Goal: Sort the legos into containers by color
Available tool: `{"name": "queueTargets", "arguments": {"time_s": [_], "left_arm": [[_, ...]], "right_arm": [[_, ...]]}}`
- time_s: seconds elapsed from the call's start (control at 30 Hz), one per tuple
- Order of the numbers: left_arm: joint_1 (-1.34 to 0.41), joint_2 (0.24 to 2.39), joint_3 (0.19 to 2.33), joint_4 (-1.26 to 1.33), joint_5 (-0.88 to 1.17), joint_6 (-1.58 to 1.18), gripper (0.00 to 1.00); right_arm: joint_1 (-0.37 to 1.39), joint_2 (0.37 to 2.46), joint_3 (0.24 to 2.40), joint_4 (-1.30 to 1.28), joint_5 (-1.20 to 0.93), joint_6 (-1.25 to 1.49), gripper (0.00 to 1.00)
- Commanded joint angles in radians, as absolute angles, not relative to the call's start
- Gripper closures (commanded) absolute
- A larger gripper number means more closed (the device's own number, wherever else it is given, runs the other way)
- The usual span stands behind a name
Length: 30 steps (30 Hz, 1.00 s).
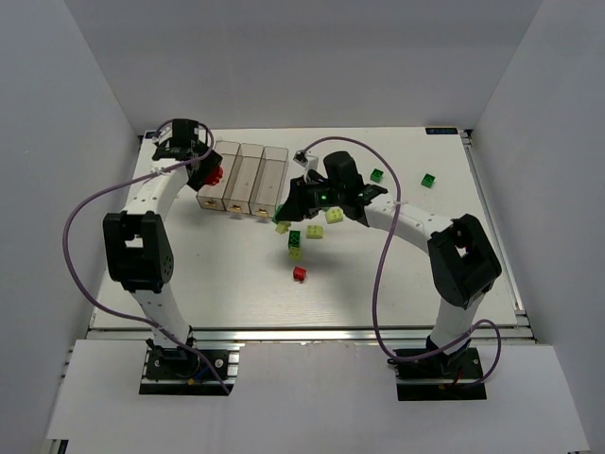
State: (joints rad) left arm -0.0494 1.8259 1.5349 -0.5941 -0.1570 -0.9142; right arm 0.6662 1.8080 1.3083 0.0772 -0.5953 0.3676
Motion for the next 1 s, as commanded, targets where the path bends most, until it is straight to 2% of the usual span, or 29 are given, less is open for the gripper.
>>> {"name": "queueTargets", "arguments": {"time_s": [0.0,0.37,0.6,0.63,0.7,0.93,0.97], "left_arm": [[-0.045,1.874,1.641,-0.635,-0.192,-0.900,1.00],[-0.046,2.022,1.761,-0.653,-0.207,-0.927,0.99],[-0.044,2.033,1.744,-0.632,-0.186,-0.937,0.80],[-0.046,2.034,1.744,-0.632,-0.181,-0.937,0.73],[-0.046,2.033,1.743,-0.632,-0.181,-0.937,0.65],[-0.044,2.025,1.736,-0.634,-0.186,-0.936,0.59],[-0.044,2.025,1.736,-0.632,-0.187,-0.937,0.55]], "right_arm": [[0.657,1.756,1.290,0.083,-0.580,0.333,1.00],[0.644,1.752,1.284,0.087,-0.580,0.331,1.00],[0.638,1.752,1.282,0.086,-0.581,0.328,1.00],[0.638,1.752,1.282,0.084,-0.581,0.328,1.00],[0.638,1.752,1.282,0.084,-0.583,0.328,1.00],[0.637,1.749,1.282,0.087,-0.583,0.331,1.00],[0.638,1.749,1.284,0.086,-0.583,0.331,1.00]]}}
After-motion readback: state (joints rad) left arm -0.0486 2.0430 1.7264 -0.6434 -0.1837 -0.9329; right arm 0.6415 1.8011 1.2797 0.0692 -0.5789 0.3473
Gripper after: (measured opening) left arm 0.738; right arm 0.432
